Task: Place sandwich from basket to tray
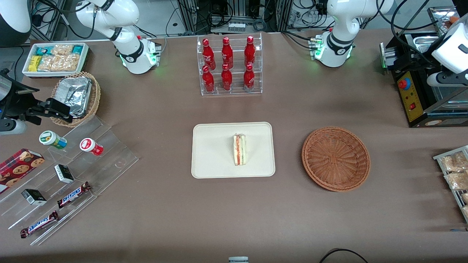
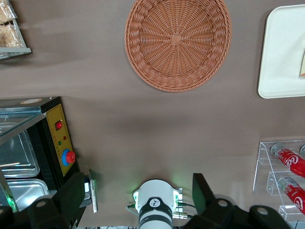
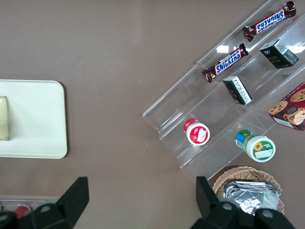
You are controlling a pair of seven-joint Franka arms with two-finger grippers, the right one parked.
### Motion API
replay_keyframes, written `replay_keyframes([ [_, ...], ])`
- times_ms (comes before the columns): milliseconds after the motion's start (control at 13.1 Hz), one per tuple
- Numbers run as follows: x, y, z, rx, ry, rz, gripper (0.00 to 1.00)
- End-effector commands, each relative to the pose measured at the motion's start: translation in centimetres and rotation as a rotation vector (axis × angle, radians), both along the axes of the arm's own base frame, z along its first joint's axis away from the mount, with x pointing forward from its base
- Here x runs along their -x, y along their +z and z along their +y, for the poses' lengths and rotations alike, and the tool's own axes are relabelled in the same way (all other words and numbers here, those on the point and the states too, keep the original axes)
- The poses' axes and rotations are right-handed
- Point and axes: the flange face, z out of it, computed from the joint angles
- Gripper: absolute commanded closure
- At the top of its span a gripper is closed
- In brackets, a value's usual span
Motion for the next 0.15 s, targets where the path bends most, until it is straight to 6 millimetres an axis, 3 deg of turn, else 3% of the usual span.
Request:
replay_keyframes([
  [0,-0.56,0.80,0.10,-0.014,0.015,-0.023,0.01],
  [76,-0.99,0.78,0.10,-0.014,0.017,-0.023,0.01],
])
